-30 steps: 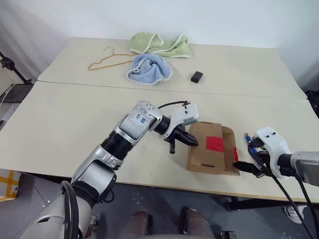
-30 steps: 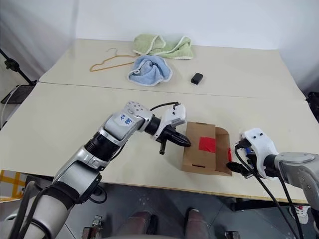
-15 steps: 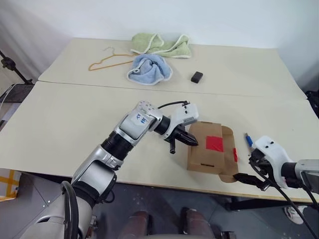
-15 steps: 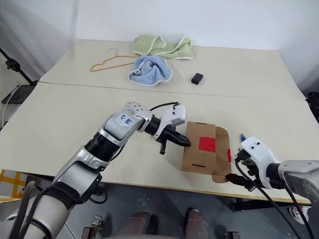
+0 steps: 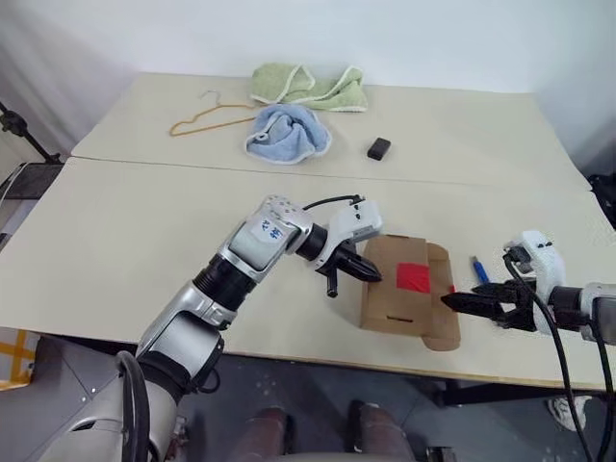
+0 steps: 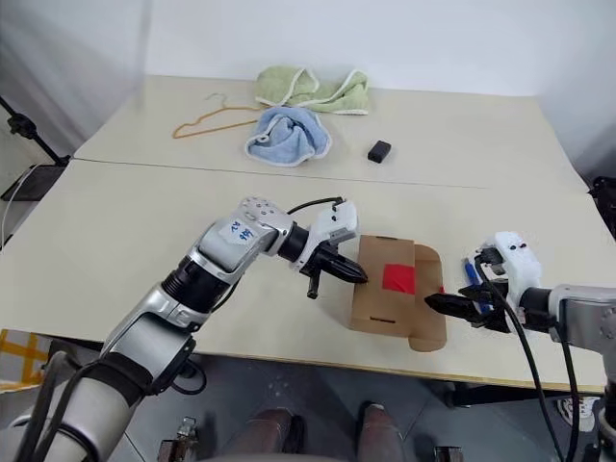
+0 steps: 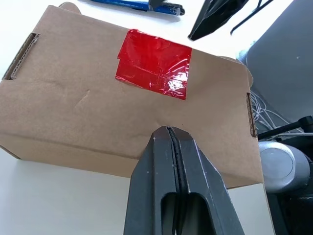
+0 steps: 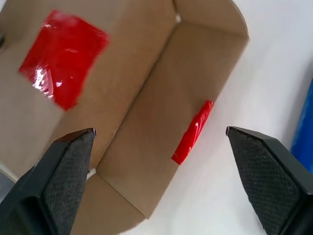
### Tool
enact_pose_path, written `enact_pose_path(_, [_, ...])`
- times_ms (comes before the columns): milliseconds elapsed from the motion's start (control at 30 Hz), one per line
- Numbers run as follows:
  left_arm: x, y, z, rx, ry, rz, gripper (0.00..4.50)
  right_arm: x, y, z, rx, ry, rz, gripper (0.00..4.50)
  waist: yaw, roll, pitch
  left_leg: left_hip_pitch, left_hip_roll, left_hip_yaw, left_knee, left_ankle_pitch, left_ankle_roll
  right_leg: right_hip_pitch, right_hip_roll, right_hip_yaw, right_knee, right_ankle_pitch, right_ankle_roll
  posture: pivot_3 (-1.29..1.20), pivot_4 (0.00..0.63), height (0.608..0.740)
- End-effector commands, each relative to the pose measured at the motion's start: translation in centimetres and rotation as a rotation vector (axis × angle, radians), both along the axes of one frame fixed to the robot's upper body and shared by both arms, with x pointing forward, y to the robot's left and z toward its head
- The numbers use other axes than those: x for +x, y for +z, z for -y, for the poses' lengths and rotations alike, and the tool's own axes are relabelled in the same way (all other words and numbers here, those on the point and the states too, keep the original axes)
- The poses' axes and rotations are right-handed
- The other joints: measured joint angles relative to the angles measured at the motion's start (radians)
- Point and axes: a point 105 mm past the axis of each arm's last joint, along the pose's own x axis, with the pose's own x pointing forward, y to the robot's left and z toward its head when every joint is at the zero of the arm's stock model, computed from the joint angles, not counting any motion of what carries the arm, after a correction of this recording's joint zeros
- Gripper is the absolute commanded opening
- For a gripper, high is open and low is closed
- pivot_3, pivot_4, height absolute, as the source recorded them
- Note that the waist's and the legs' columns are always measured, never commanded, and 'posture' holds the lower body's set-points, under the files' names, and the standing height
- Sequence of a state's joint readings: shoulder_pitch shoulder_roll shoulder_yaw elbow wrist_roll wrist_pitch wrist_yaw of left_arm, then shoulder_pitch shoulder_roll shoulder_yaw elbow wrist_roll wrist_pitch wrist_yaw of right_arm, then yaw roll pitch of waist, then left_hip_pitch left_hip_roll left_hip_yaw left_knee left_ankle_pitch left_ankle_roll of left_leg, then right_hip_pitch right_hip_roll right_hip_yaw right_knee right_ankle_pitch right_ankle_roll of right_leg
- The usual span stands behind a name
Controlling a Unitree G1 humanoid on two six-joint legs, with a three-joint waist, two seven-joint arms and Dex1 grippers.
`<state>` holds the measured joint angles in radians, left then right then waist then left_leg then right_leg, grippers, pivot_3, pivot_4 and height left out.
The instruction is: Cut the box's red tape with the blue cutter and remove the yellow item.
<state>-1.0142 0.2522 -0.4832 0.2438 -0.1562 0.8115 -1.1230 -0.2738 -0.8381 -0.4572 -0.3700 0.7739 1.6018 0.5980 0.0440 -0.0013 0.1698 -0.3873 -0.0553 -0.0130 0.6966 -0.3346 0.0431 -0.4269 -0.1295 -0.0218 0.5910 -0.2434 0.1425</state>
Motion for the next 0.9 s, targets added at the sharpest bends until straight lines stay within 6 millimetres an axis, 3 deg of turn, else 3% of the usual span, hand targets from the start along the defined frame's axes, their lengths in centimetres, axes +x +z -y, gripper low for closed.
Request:
enact_pose_path(33, [-0.3,-2.8,-1.3,0.098,0.039,-0.076,0.00,0.2,-0.7,0.8,0.061,-0.044,-0.045,4.46,-0.003,0.000,0.000,0.000,0.000,0.000,0.000,0.000,0.000,0.000,0.000,0.000,0.000,0.000,0.000,0.00,0.150,0.740])
enact_pose_path(300, [-0.7,-2.9,-2.6,0.129,0.061,-0.088,0.00,0.0,-2.6,0.3,0.204,-0.037,-0.114,4.46,-0.020,0.000,0.000,0.001,0.000,0.000,-0.001,0.000,0.000,0.000,0.001,0.000,0.001,0.000,0.000,0.00,0.150,0.740])
enact_pose_path(733, [-0.7,-2.6,-2.4,0.138,0.053,-0.072,0.00,1.9,-3.1,-2.7,0.311,0.055,-0.109,4.46,-0.037,-0.003,-0.002,0.004,0.001,0.000,-0.002,0.001,-0.003,0.001,0.000,0.001,0.000,0.000,0.000,0.00,0.150,0.740])
enact_pose_path(833, [-0.6,-2.6,-2.3,0.136,0.052,-0.069,0.00,1.8,-3.5,-3.1,0.296,0.070,-0.120,3.87,-0.037,-0.003,-0.002,0.004,0.001,0.000,-0.003,0.001,-0.003,0.001,0.000,0.001,0.000,0.000,0.000,0.00,0.150,0.740])
enact_pose_path(900, [-0.6,-2.5,-2.2,0.135,0.050,-0.067,0.00,1.6,-3.7,-3.4,0.299,0.089,-0.127,3.21,-0.037,-0.003,-0.002,0.004,0.001,0.000,-0.003,0.001,-0.003,0.001,0.000,0.000,0.000,0.000,0.000,0.00,0.150,0.740])
